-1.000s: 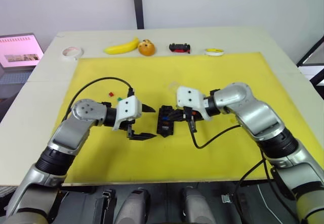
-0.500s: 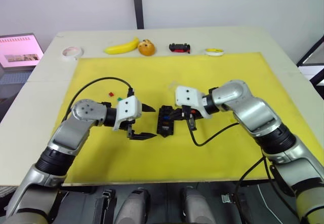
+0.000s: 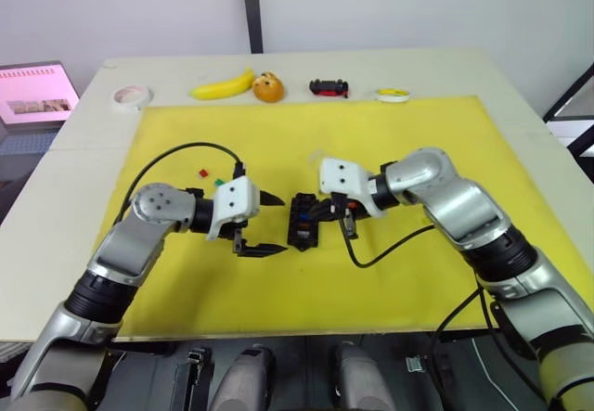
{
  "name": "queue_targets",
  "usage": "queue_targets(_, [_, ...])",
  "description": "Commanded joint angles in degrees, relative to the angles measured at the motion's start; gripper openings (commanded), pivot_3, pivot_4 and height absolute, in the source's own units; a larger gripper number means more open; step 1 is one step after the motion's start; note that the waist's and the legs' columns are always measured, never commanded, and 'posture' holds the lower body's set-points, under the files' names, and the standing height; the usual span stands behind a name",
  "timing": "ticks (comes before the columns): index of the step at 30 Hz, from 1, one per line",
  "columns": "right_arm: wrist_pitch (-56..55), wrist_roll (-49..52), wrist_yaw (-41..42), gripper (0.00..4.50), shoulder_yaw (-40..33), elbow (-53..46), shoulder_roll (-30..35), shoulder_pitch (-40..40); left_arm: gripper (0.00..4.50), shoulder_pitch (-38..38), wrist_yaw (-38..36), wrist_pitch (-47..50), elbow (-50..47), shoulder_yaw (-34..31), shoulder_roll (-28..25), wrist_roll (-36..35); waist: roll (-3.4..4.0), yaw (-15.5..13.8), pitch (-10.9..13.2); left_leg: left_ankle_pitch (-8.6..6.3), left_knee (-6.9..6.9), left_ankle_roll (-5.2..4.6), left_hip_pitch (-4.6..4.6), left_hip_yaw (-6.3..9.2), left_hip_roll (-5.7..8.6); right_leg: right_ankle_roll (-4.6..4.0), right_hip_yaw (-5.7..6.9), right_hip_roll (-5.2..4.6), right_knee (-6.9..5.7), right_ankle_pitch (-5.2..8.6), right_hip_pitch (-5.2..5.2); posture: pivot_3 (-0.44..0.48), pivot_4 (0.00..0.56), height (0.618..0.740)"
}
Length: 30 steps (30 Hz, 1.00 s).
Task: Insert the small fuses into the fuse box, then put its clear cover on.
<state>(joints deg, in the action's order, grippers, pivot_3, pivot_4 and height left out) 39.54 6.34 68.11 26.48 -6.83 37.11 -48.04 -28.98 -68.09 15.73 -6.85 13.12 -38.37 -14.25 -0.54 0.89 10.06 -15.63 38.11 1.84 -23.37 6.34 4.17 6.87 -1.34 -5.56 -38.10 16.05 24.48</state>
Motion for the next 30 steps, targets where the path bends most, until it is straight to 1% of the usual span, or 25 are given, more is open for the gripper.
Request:
queue_targets(1, [-0.11, -0.57, 0.08, 0.09, -0.33, -0.44, -0.21, -1.9, 4.5, -0.22, 0.25, -0.55, -1.61, -1.0, -0.24, -0.2, 0.0, 0.0, 0.0, 0.0, 0.0, 0.0, 0.0, 0.0, 0.0, 0.0, 0.0, 0.0, 0.0, 0.0, 0.0, 0.0, 0.15, 0.74])
queue_targets(7, [-0.17, -0.13, 0.01, 0.09, -1.02, -0.73, -0.74, -1.96, 4.5, -0.15, 0.23, -0.59, -1.5, -1.06, -0.29, -0.22, 0.0, 0.0, 0.0, 0.0, 0.0, 0.0, 0.0, 0.0, 0.0, 0.0, 0.0, 0.0, 0.0, 0.0, 0.0, 0.0, 0.15, 0.74])
queue_targets(8, [0.08, 0.11, -0.02, 0.36, -1.37, -0.89, -0.75, -2.01, 4.5, -0.13, 0.24, -0.58, -1.51, -1.08, -0.3, -0.23, 0.0, 0.0, 0.0, 0.0, 0.0, 0.0, 0.0, 0.0, 0.0, 0.0, 0.0, 0.0, 0.0, 0.0, 0.0, 0.0, 0.15, 0.74])
queue_targets(10, [0.44, 0.69, -0.14, 1.05, -2.27, -1.22, -0.74, -2.05, 4.5, -0.1, 0.27, -0.56, -1.52, -1.1, -0.31, -0.23, 0.0, 0.0, 0.0, 0.0, 0.0, 0.0, 0.0, 0.0, 0.0, 0.0, 0.0, 0.0, 0.0, 0.0, 0.0, 0.0, 0.15, 0.74])
queue_targets(12, [0.59, 1.19, -0.28, 1.96, -3.08, -1.55, -0.6, -2.04, 4.5, -0.06, 0.28, -0.59, -1.53, -1.13, -0.33, -0.22, 0.0, 0.0, 0.0, 0.0, 0.0, 0.0, 0.0, 0.0, 0.0, 0.0, 0.0, 0.0, 0.0, 0.0, 0.0, 0.0, 0.15, 0.74])
queue_targets(13, [0.73, 1.78, -0.29, 2.49, -3.87, -1.82, -0.48, -2.05, 4.5, -0.07, 0.27, -0.6, -1.48, -1.17, -0.36, -0.23, 0.0, -0.01, 0.0, 0.0, 0.0, 0.0, 0.0, 0.0, 0.0, 0.0, 0.0, 0.0, 0.0, 0.0, 0.0, 0.0, 0.15, 0.74])
queue_targets(14, [1.46, 2.63, -0.44, 2.91, -4.96, -2.05, -0.49, -2.09, 4.5, -0.1, 0.26, -0.64, -1.41, -1.2, -0.38, -0.22, 0.0, -0.01, 0.0, 0.0, 0.0, 0.0, 0.0, 0.0, 0.0, 0.0, 0.0, 0.0, 0.0, 0.0, 0.0, 0.0, 0.15, 0.74])
queue_targets(18, [2.88, 4.55, -1.0, 2.91, -7.14, -2.46, -0.64, -1.99, 4.5, -0.17, 0.22, -0.73, -1.27, -1.25, -0.41, -0.21, 0.0, -0.03, 0.0, 0.0, 0.0, 0.0, 0.0, 0.0, 0.0, 0.0, 0.0, 0.0, 0.0, 0.0, 0.0, 0.0, 0.15, 0.74])
queue_targets(19, [2.08, 5.22, -1.41, 2.91, -8.22, -2.52, -0.89, -0.94, 4.5, -0.23, 0.19, -0.76, -1.18, -1.24, -0.38, -0.21, 0.0, -0.02, 0.0, 0.0, 0.0, 0.0, 0.0, 0.0, 0.0, 0.0, 0.0, 0.0, 0.0, 0.0, 0.0, 0.0, 0.15, 0.74])
queue_targets(23, [-6.32, 8.26, -4.42, 2.91, -13.28, -3.16, -4.38, 5.78, 4.5, -0.21, -0.06, -0.79, -1.26, -1.3, -0.44, -0.42, -0.02, -0.03, -0.01, 0.0, -0.02, 0.0, 0.0, 0.01, 0.0, 0.0, 0.0, 0.0, 0.01, 0.0, 0.0, 0.0, 0.15, 0.74])
queue_targets(24, [-7.05, 8.87, -5.11, 2.65, -14.13, -3.23, -5.35, 6.97, 4.5, -0.24, -0.13, -0.83, -1.2, -1.29, -0.44, -0.42, -0.01, -0.03, -0.01, 0.0, -0.02, 0.0, 0.0, 0.01, 0.0, 0.0, 0.0, 0.0, 0.01, 0.0, 0.0, 0.0, 0.15, 0.74])
queue_targets(26, [-8.04, 9.87, -6.05, 1.96, -15.18, -3.66, -6.7, 9.39, 4.5, -0.35, -0.19, -0.82, -1.02, -1.26, -0.38, -0.42, -0.01, -0.01, -0.01, 0.0, -0.01, 0.0, 0.0, 0.0, 0.0, 0.0, -0.01, -0.01, 0.0, 0.0, 0.0, 0.0, 0.15, 0.74])
queue_targets(30, [-10.12, 10.05, -7.35, 0.04, -14.9, -4.0, -7.7, 12.43, 4.5, -0.51, -0.32, -0.78, -0.69, -1.3, -0.29, -0.45, 0.0, 0.0, 0.0, 0.0, -0.01, 0.0, 0.0, 0.0, 0.0, 0.0, -0.01, 0.0, 0.0, 0.0, 0.0, 0.0, 0.15, 0.74])
